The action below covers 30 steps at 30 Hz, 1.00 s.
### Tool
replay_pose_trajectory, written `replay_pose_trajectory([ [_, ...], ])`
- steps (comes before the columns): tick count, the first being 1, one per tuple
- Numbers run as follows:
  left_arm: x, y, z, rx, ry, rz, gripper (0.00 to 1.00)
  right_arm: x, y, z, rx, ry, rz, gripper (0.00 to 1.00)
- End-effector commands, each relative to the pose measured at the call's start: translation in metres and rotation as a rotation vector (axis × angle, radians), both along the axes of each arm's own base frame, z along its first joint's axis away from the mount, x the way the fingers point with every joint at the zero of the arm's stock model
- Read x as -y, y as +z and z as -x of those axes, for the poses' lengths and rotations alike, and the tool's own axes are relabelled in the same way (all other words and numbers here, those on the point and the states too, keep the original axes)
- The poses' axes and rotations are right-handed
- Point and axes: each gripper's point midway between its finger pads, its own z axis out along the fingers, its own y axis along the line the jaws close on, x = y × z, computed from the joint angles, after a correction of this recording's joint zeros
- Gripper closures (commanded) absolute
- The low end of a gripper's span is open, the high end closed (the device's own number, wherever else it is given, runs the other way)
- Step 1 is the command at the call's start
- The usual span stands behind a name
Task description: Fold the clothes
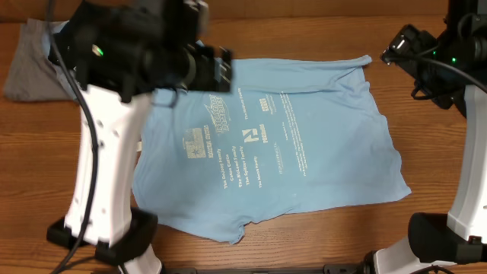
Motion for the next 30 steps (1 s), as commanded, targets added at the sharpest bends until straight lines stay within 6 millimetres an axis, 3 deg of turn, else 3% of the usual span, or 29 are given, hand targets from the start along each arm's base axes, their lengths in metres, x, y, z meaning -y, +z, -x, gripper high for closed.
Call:
replay_pose_trajectory([
  [1,0.001,0.022,0.047,0.049,-0.037,0.009,0.0,0.0,0.009,0.006,0.028,0.042,0.019,0.0],
  [6,-0.005,-0.002,0.102,-0.057,-0.056,0.004,0.0,-0.004,0.009,0.016,0.025,0.067,0.008,0.0],
  [11,-0.016,-0.06,0.145,-0.235,-0.034,-0.088,0.0,0.001,0.008,0.016,0.021,0.052,0.013,0.0],
  [15,-0.022,-0.109,0.161,-0.369,-0.008,-0.197,0.0,0.017,0.009,0.013,0.035,0.006,0.016,0.0],
  [19,-0.009,-0.157,0.168,-0.427,-0.029,-0.242,0.0,0.042,0.006,0.013,0.03,-0.066,0.016,0.0],
  [24,-0.002,-0.212,0.193,-0.532,-0.033,-0.319,0.0,0.07,-0.007,0.015,-0.022,-0.145,0.003,0.0],
  [30,0.0,-0.262,0.216,-0.614,-0.056,-0.37,0.03,0.079,-0.029,0.004,-0.073,-0.133,-0.081,0.0],
])
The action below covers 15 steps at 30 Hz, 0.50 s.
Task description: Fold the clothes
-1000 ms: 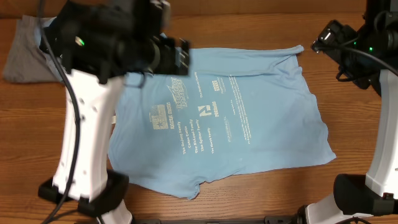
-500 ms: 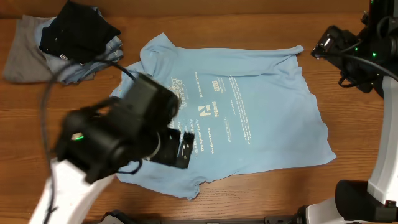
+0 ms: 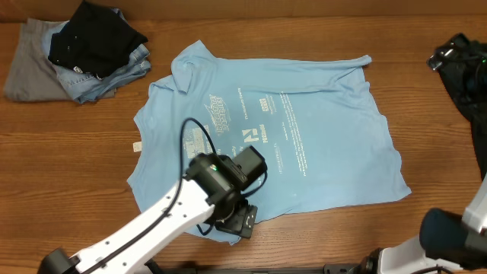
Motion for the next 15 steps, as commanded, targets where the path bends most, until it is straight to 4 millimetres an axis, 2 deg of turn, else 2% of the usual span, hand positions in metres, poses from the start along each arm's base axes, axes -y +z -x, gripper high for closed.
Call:
replay_pose_trajectory([
  [1,0.003,-0.023,0.013,-0.055,0.026,-0.017,0.04,-0.003,-0.016,-0.011,-0.029,0.053,-0.058,0.0],
  [8,0.005,-0.059,0.025,-0.12,0.005,-0.045,0.06,-0.003,-0.048,-0.011,-0.122,0.054,-0.09,0.0],
  [15,0.014,-0.084,0.014,-0.093,-0.014,-0.057,0.09,-0.002,-0.078,-0.012,-0.177,0.052,-0.107,0.0],
])
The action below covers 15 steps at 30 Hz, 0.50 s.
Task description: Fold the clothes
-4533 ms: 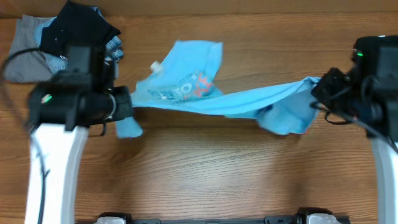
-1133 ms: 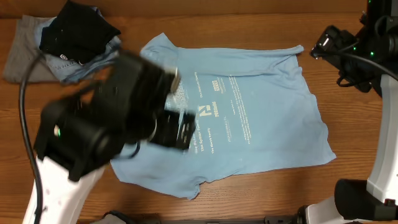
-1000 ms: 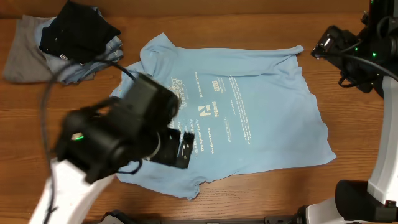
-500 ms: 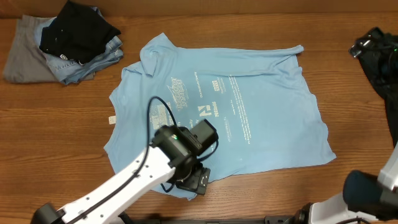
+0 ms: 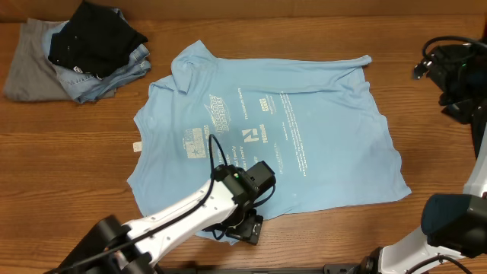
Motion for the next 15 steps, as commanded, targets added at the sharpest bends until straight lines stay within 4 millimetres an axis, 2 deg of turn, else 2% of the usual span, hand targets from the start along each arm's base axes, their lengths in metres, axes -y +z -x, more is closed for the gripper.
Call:
replay_pose_trajectory([
  [1,-0.004,-0.012,0.001,-0.011,0.002,-0.046,0.08,-0.001,-0.012,0.001,-0.021,0.007,-0.011,0.0],
  [6,-0.012,-0.026,0.002,-0.036,-0.003,-0.114,0.09,-0.001,-0.032,0.003,-0.059,0.007,-0.023,0.0],
  [11,-0.013,-0.034,0.003,-0.055,-0.004,-0.139,0.11,-0.002,-0.036,0.005,-0.071,0.006,-0.027,0.0],
  [13,-0.014,-0.036,0.004,-0.059,-0.004,-0.144,0.15,-0.002,-0.037,0.005,-0.073,0.006,-0.028,0.0],
  [15,-0.014,-0.036,0.004,-0.059,-0.005,-0.148,0.27,-0.002,-0.037,0.007,-0.08,0.006,-0.029,0.0],
])
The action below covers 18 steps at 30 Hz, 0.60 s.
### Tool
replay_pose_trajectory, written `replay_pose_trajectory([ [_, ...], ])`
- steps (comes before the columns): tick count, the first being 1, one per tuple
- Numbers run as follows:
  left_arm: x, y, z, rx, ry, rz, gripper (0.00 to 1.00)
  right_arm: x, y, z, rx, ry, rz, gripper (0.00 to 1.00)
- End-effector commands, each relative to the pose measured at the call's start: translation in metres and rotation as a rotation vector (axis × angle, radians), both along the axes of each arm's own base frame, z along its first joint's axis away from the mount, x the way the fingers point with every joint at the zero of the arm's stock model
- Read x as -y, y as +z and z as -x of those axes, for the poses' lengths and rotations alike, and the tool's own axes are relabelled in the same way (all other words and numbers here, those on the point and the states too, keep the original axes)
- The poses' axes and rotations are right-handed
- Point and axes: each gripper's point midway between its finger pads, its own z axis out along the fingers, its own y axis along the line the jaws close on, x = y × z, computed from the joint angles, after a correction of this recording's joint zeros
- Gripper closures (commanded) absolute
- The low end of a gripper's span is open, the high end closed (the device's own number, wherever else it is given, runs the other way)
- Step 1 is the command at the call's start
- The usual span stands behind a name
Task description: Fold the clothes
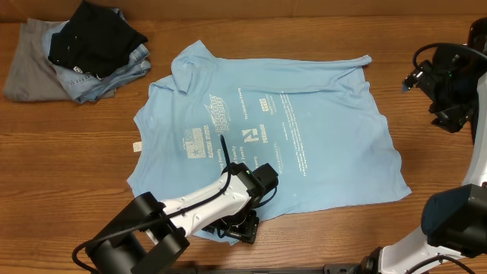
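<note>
A light blue T-shirt (304, 137) with white print lies spread flat across the middle of the wooden table (68, 167). My left arm reaches in from the near edge. The left gripper (242, 228) is low over the shirt's near-left sleeve, and the arm's own body hides its jaws. My right gripper (423, 76) hangs over bare table just right of the shirt's far right corner. It is too dark to tell whether it is open or shut.
A pile of folded clothes (76, 53), grey, denim and black, lies at the far left corner. A small white tag (138, 147) sits at the shirt's left edge. Black cables trail around the right arm at the right edge.
My left arm has settled lower and flatter, with its gripper still at the shirt's near-left sleeve. My right gripper has shifted a little left, toward the shirt's far right corner. The shirt lies as before.
My left arm first stood high over the shirt's far left corner, hiding the clothes pile. By the following moment its gripper was at the shirt's near edge, where it has stayed and sunk lower. The right arm has hovered at the far right throughout.
</note>
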Motion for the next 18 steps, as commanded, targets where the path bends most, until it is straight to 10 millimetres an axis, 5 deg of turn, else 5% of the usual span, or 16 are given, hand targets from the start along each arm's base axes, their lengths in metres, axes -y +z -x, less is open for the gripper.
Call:
replay_pose_trajectory([
  [1,-0.006,-0.005,0.002,0.0,0.0,-0.034,0.35,0.0,0.0,0.003,-0.006,0.004,-0.001,0.0],
  [11,-0.014,0.0,0.008,-0.027,-0.001,-0.073,0.94,-0.001,-0.016,0.018,-0.089,0.001,-0.003,0.0],
  [18,-0.015,0.007,-0.003,0.015,-0.014,-0.098,0.96,-0.007,-0.056,0.038,-0.2,-0.005,-0.041,0.0],
])
